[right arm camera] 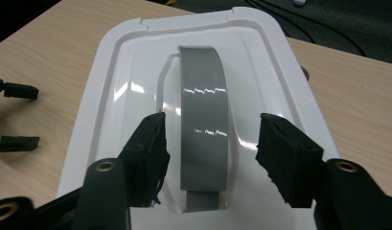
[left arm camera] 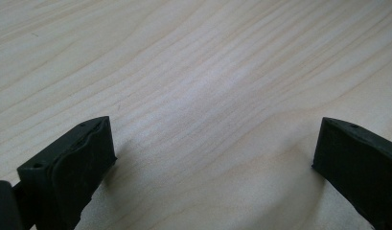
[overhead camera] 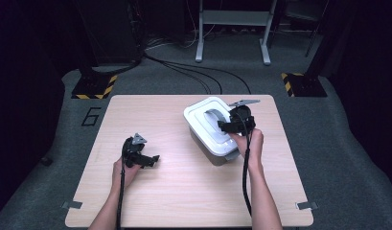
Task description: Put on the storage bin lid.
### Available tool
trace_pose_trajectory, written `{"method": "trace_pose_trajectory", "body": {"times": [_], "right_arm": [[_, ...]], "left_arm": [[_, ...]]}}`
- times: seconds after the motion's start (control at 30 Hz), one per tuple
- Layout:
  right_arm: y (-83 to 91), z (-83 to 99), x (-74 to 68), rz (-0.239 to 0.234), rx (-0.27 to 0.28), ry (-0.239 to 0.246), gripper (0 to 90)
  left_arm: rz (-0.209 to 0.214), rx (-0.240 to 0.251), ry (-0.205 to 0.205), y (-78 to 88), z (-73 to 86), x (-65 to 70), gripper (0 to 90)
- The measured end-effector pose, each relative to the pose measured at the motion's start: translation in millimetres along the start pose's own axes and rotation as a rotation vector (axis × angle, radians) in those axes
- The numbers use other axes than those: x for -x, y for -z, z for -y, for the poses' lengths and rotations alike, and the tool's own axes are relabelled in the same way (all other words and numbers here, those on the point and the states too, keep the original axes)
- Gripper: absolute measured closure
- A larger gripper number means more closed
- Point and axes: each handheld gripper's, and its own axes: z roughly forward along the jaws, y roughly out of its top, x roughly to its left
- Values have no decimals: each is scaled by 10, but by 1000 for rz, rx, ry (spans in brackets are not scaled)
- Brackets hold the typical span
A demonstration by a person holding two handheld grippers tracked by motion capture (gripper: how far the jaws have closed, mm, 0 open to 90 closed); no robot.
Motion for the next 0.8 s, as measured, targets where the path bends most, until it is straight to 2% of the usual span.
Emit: {"method": "trace_pose_trajectory", "body": {"times": [0.03,0.07,0.1,0.13,0.2,0.23,0.5,0.7,0.8], "right_arm": [[54,13,6,-14,-4,-4,333],[54,13,6,-14,-4,-4,333],[112,32,8,-16,-5,1,274],[112,32,8,-16,-5,1,274],[208,67,7,-15,-7,28,202],[243,81,-7,-13,-11,22,184],[469,244,-20,4,-14,41,144],[638,505,-4,37,-4,61,135],[669,592,5,46,-3,51,129]], "left_arm": [[0,0,-1,0,0,0,4],[1,-1,0,1,0,1,4],[1,2,4,-1,1,3,4],[1,-1,1,1,0,1,4],[-1,0,0,0,0,0,4],[1,1,2,-1,0,2,3],[1,-1,0,0,0,0,4],[1,-1,0,0,0,1,4],[1,-1,1,0,0,1,4]]}}
